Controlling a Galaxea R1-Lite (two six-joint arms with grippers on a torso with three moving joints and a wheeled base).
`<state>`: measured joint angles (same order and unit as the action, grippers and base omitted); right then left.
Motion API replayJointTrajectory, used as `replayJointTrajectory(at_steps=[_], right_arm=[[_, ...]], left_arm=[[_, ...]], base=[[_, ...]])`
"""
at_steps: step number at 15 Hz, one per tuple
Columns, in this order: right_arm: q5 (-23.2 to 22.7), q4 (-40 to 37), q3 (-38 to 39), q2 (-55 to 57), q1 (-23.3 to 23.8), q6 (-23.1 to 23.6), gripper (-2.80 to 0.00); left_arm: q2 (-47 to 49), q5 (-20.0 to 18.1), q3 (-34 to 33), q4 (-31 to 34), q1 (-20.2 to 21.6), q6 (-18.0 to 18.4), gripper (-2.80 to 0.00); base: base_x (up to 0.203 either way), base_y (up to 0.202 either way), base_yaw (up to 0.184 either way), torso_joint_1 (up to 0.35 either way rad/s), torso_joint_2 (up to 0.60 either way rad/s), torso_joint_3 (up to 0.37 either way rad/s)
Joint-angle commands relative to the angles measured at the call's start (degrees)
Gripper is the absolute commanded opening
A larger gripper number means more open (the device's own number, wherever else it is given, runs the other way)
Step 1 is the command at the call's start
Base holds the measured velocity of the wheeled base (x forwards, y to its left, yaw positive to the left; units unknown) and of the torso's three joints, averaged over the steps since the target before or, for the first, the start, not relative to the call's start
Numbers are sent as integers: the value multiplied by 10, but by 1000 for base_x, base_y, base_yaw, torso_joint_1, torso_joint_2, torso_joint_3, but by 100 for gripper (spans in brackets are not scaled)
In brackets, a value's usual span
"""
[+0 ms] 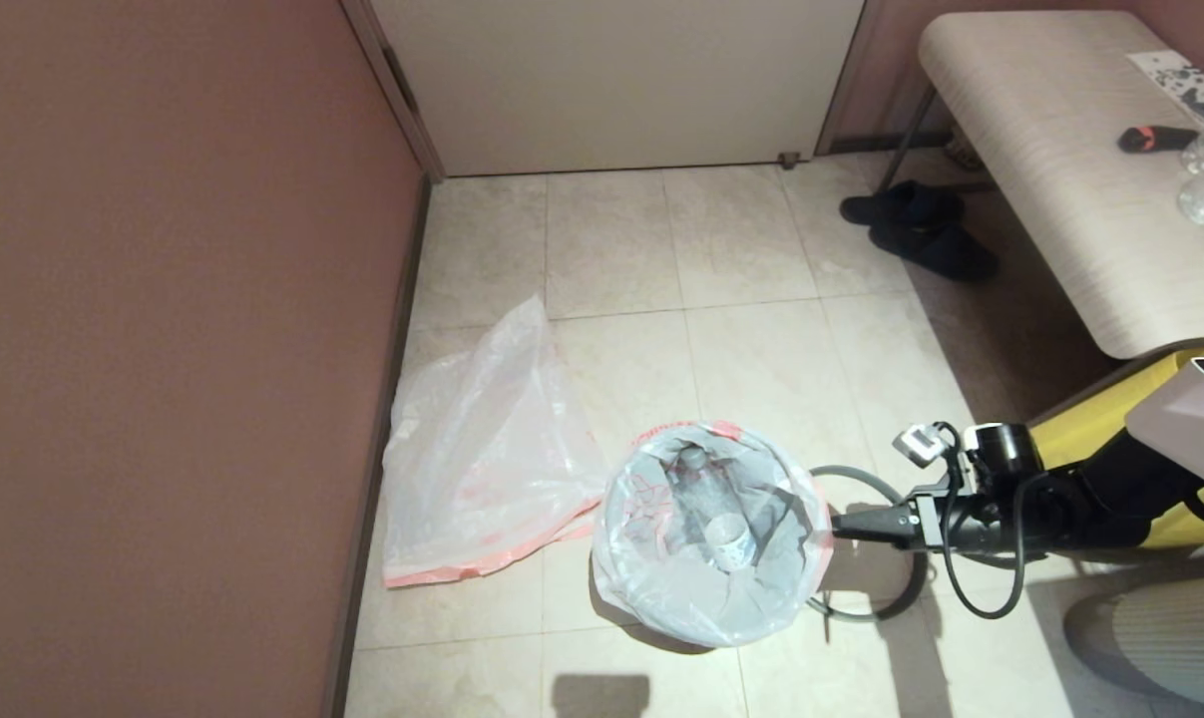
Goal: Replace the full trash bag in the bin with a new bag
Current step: Place the trash bag on the floor
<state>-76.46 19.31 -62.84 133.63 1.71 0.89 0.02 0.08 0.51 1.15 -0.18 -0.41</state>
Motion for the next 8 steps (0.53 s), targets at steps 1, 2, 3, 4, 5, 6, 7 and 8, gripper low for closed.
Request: replayJointTrajectory(at_steps=[1, 2, 3, 4, 5, 6, 7, 8], right_arm=[[-5, -1, 8, -3, -6, 24, 0], [-4, -1, 8, -2, -7, 24, 0], [-4, -1, 8, -2, -7, 24, 0], [-1, -1, 8, -2, -8, 24, 0], [0, -1, 7, 0, -8, 24, 0], [0, -2, 6, 0, -9, 23, -280], [1, -2, 6, 0, -12, 23, -280], [2, -2, 6, 0, -14, 23, -280]], left_arm=[[0, 0, 0, 0, 0, 0, -280], [0, 0, 0, 0, 0, 0, -280], [1, 0, 0, 0, 0, 0, -280], [1, 0, 0, 0, 0, 0, -280], [0, 0, 0, 0, 0, 0, -280], [1, 0, 0, 0, 0, 0, -280], [0, 0, 0, 0, 0, 0, -280], [1, 0, 0, 0, 0, 0, -280]], base=[[0, 0, 0, 0, 0, 0], [0, 0, 0, 0, 0, 0], [0, 0, 0, 0, 0, 0], [0, 0, 0, 0, 0, 0], [0, 0, 0, 0, 0, 0], [0, 0, 0, 0, 0, 0], [0, 0, 0, 0, 0, 0], [0, 0, 0, 0, 0, 0]])
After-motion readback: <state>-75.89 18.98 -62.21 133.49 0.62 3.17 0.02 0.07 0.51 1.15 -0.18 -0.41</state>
